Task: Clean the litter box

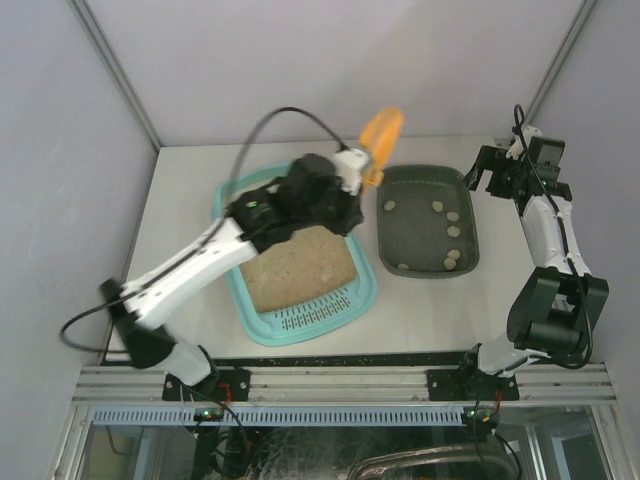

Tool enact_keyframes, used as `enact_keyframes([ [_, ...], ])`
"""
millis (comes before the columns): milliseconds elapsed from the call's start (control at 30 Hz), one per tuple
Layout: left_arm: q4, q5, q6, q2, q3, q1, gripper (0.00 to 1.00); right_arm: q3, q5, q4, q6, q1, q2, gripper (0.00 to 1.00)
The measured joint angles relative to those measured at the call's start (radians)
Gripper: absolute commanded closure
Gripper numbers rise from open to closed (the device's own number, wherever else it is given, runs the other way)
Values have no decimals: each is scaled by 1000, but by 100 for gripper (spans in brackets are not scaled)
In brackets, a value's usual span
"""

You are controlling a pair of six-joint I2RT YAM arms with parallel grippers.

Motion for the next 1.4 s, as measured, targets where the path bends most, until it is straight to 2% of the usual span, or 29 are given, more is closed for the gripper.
enact_keyframes([
  [100,187,113,-154,-277,-295,101,100,-6,0,5,-4,0,0,0],
  [167,362,200,-296,-437,-555,231,100,-8,-6,4,-18,0,0,0],
  [233,494,244,-420,-521,-759,345,100,-8,-10,3,-37,3,0,0],
  [300,568,278,-510,-526,-866,386,100,-6,-10,-4,-61,10,3,0],
  [400,658,338,-613,-452,-950,387,100,25,-21,-35,-93,16,27,0],
  [600,914,432,-816,-372,-1090,438,100,194,-21,-182,-164,41,127,0],
  [700,968,434,-882,-348,-1131,454,100,252,-4,-258,-197,62,157,0],
  [867,1045,463,-958,-287,-1146,462,99,258,60,-352,-188,93,159,0],
  [967,1019,482,-975,-208,-1130,465,87,258,117,-383,-167,118,159,0],
  [1000,974,485,-974,-178,-1112,465,76,258,142,-392,-159,128,159,0],
  [1100,870,481,-962,-148,-1070,465,64,258,185,-405,-151,159,158,0],
  [1133,824,476,-949,-148,-1047,465,54,257,190,-407,-150,167,157,0],
  [1167,787,469,-938,-148,-1021,465,40,257,195,-409,-148,173,157,0],
  [1200,761,462,-925,-148,-998,465,30,257,198,-410,-146,177,156,0],
  [1233,739,458,-912,-148,-980,465,10,257,201,-410,-143,183,156,0],
  [1267,705,450,-906,-148,-954,465,2,257,201,-411,-141,187,156,0],
  [1400,515,401,-844,-146,-851,455,0,257,202,-411,-140,188,156,0],
])
